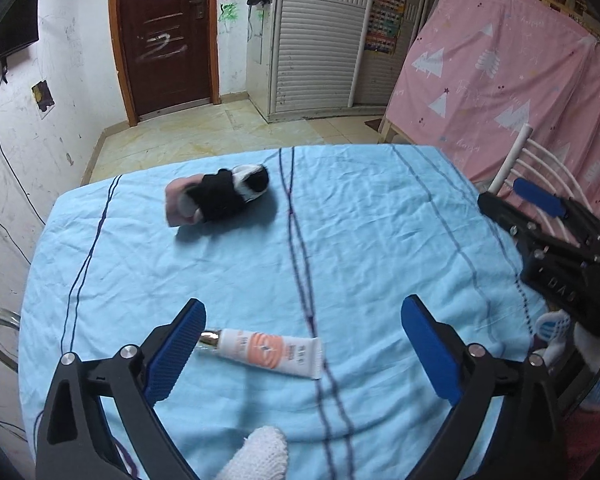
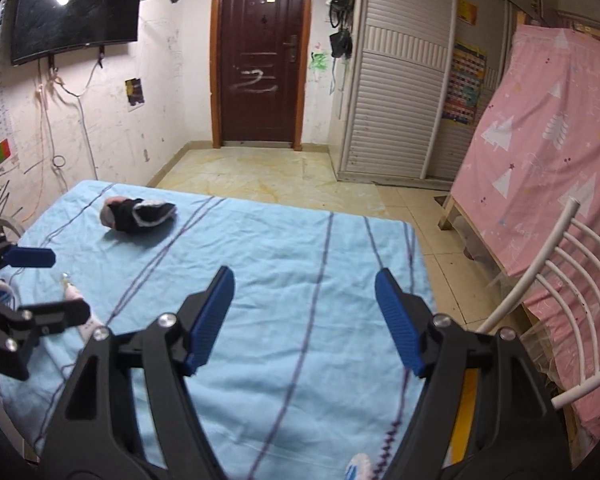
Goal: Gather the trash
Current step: 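Move both open tools back over the bedsheet toward the tube and slipper, then grasp the white-orange cream tube with the left tool while the right tool grasps the black-white slipper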
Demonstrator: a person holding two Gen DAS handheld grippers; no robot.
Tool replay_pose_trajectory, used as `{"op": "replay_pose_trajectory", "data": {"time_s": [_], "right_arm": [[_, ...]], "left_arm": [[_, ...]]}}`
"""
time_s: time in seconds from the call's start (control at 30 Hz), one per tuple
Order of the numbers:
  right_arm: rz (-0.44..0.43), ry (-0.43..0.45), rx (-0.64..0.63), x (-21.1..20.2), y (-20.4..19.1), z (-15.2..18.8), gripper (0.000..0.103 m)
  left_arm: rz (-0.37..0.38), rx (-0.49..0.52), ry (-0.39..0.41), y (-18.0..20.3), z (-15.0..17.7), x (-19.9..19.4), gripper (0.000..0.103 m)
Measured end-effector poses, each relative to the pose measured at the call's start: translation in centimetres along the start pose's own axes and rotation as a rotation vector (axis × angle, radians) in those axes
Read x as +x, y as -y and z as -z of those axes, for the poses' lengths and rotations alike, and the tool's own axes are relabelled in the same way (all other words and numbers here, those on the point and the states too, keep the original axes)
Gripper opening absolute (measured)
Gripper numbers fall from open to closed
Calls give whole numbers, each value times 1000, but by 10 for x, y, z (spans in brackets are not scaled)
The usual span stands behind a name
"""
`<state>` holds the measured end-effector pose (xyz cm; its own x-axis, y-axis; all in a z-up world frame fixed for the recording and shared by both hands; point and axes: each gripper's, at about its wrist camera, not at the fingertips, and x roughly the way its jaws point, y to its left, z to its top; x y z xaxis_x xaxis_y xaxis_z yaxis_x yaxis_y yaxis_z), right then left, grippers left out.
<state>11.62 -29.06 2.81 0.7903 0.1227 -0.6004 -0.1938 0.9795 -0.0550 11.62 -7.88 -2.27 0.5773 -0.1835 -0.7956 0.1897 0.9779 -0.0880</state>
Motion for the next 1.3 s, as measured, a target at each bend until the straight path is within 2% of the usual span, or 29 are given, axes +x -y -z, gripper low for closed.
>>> {"op": "replay_pose_trajectory", "data": {"time_s": [0.3,0.67,1.13,1.27,1.3], "right_arm": [[-34,-23,-35,16,-31,-12,72],[-50,-48,-55,36,-50,-22,75],[-81,-72,-87,58,-77,-34,76],[-92,-81,-95,62,-84,-36,76],[-94,-83,-97,63,-85,-37,76]], "left_arm": [[-22,106,-55,-22,12,16,92],[-14,246,-116,-16,17,39,92],[24,220,-116,-22,21,37,91],[17,209,-101,-25,21,32,80],[17,201,-103,-28,21,31,80]]}}
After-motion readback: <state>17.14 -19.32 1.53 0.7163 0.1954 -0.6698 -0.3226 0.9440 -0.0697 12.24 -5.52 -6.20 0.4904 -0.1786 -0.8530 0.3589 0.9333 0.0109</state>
